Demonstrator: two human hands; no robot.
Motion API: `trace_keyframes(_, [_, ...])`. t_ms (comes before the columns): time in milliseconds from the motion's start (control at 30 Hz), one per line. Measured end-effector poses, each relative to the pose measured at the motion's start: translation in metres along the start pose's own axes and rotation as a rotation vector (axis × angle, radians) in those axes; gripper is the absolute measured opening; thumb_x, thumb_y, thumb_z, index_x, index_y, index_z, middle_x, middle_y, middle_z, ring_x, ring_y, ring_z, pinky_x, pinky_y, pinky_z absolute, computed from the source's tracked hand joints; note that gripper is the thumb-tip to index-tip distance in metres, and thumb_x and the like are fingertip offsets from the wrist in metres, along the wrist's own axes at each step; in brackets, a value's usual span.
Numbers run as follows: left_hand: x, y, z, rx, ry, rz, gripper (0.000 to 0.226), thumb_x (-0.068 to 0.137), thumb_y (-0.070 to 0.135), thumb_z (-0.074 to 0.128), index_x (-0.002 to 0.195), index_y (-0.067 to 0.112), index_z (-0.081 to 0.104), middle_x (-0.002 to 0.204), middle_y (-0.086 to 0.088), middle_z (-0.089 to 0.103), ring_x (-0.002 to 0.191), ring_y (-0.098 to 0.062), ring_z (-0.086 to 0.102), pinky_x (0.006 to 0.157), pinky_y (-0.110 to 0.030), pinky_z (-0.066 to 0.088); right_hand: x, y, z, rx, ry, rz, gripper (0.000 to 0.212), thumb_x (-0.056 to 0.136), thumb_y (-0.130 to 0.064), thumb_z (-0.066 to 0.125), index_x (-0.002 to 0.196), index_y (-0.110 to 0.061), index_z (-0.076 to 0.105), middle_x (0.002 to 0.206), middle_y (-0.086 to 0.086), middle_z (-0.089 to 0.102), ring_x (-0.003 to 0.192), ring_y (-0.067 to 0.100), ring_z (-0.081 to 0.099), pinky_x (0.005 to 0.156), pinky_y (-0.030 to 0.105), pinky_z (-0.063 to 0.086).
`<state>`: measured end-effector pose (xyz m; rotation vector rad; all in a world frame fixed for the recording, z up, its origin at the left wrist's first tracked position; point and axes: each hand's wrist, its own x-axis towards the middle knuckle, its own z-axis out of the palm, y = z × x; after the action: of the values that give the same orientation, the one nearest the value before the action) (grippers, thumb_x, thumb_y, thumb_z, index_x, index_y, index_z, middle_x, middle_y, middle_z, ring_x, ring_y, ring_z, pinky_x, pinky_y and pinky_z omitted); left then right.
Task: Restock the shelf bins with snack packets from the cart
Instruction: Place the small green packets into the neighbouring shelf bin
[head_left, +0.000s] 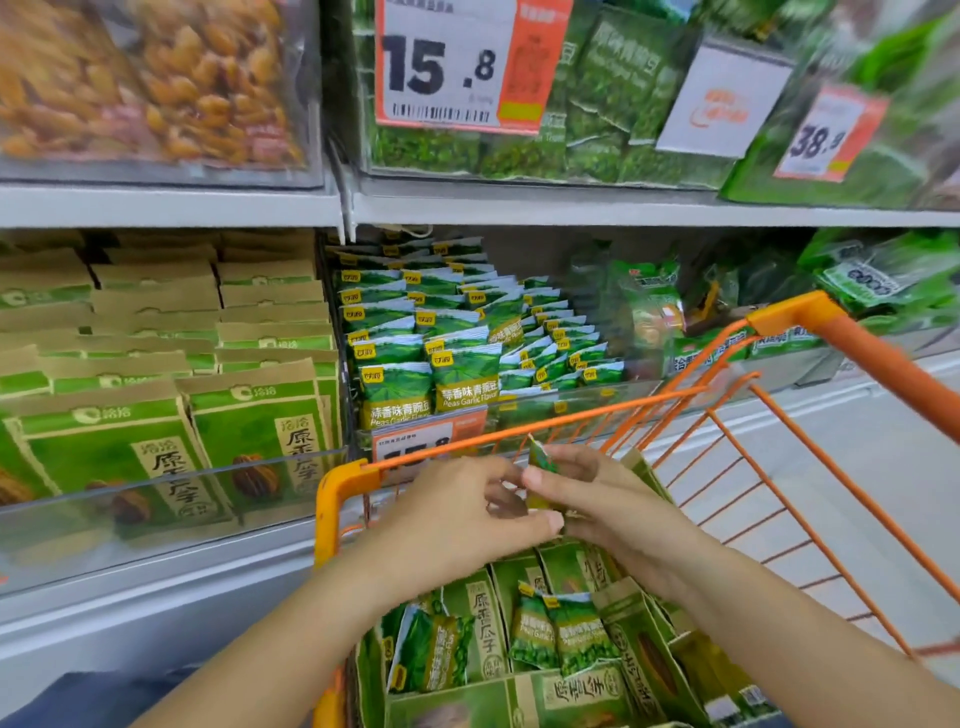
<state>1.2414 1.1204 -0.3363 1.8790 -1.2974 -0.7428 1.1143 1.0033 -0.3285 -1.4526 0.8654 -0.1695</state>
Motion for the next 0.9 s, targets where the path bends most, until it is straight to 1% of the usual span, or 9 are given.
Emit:
trace_keyframes(167, [0.008,-0.001,0.000,-0.308,0.142,-0.027,0.020,0.085,0.011,0.068,0.086,0.031,0.065,0.068,0.021,0.068,0.064,0.008,0.062,0.070,-0.025,0.052,-0.004,-0.008,0.006,0.144,0.073,-0.167,0.055,0.064,-0.037,0.080,0.114,-0.028,0.058,0.075,-0.012,0.059,0.080,0.005,0.056,0.073,0.021,0.041])
trace_keyframes(233, [0.008,0.000,-0.008,-0.387,0.111,-0.043,0.008,0.086,0.022,0.071,0.085,0.016,0.067,0.069,0.015,0.065,0.061,-0.005,0.059,0.066,-0.029,0.049,-0.005,-0.014,0.003,0.127,0.043,-0.215,0.035,0.075,-0.027,0.078,0.108,-0.022,0.066,0.067,-0.002,0.053,0.074,0.010,0.054,0.066,0.021,0.041])
trace_keyframes(300, [0.004,0.004,-0.013,-0.378,0.116,-0.026,0.036,0.086,0.036,0.068,0.061,0.015,0.053,0.051,0.012,0.037,0.049,-0.008,0.033,0.056,-0.027,0.026,-0.003,-0.018,-0.002,0.096,0.045,-0.227,0.015,0.081,-0.017,0.073,0.095,-0.017,0.068,0.060,-0.010,0.051,0.065,0.004,0.054,0.063,0.016,0.044])
trace_keyframes(433, [0.005,0.007,-0.016,-0.430,0.198,-0.006,0.050,0.089,0.025,0.067,0.046,0.021,0.041,0.042,0.013,0.025,0.041,-0.002,0.024,0.046,-0.019,0.022,0.001,-0.024,-0.010,-0.040,-0.013,-0.264,0.042,0.073,-0.027,0.080,0.101,0.000,0.066,0.074,0.005,0.054,0.074,0.010,0.056,0.064,0.014,0.048])
trace_keyframes(533, [0.006,0.002,-0.017,-0.349,0.273,0.048,0.032,0.085,0.035,0.072,0.065,0.014,0.058,0.055,0.013,0.049,0.049,-0.002,0.043,0.053,-0.022,0.036,0.001,-0.031,-0.010,-0.139,-0.066,-0.272,0.029,0.074,-0.017,0.079,0.098,-0.005,0.070,0.080,0.004,0.068,0.067,0.005,0.058,0.057,0.011,0.042])
trace_keyframes(600, [0.003,0.004,-0.018,-0.204,0.345,0.099,0.012,0.089,0.036,0.065,0.097,0.029,0.069,0.090,0.023,0.067,0.082,0.004,0.063,0.076,-0.021,0.050,0.005,-0.040,-0.012,-0.097,-0.010,-0.311,0.016,0.079,0.001,0.072,0.093,-0.006,0.069,0.067,-0.007,0.069,0.054,-0.003,0.057,0.050,0.007,0.039])
trace_keyframes(667, [0.000,0.003,-0.020,0.159,0.487,0.150,0.032,0.095,0.041,0.052,0.124,0.031,0.060,0.126,0.021,0.053,0.108,0.000,0.057,0.083,-0.021,0.047,0.016,-0.059,-0.020,-0.075,0.111,-0.374,0.015,0.082,0.002,0.068,0.093,-0.008,0.067,0.061,-0.012,0.066,0.051,-0.005,0.055,0.049,0.008,0.038])
trace_keyframes(767, [0.003,-0.006,-0.023,0.567,0.548,0.188,0.037,0.092,0.036,0.054,0.126,0.021,0.059,0.142,0.000,0.045,0.109,-0.017,0.060,0.057,-0.020,0.046,0.051,-0.080,-0.032,-0.170,0.267,-0.440,0.012,0.086,-0.005,0.067,0.091,-0.015,0.063,0.056,-0.020,0.061,0.053,-0.008,0.052,0.053,0.007,0.038])
trace_keyframes(900, [0.004,-0.011,-0.020,0.616,0.455,0.165,0.034,0.089,0.031,0.061,0.120,0.018,0.061,0.143,-0.007,0.044,0.098,-0.018,0.065,0.044,-0.011,0.031,0.102,-0.084,-0.032,-0.353,0.298,-0.364,0.030,0.088,-0.007,0.066,0.117,-0.003,0.062,0.110,0.008,0.067,0.107,0.020,0.060,0.093,0.029,0.045])
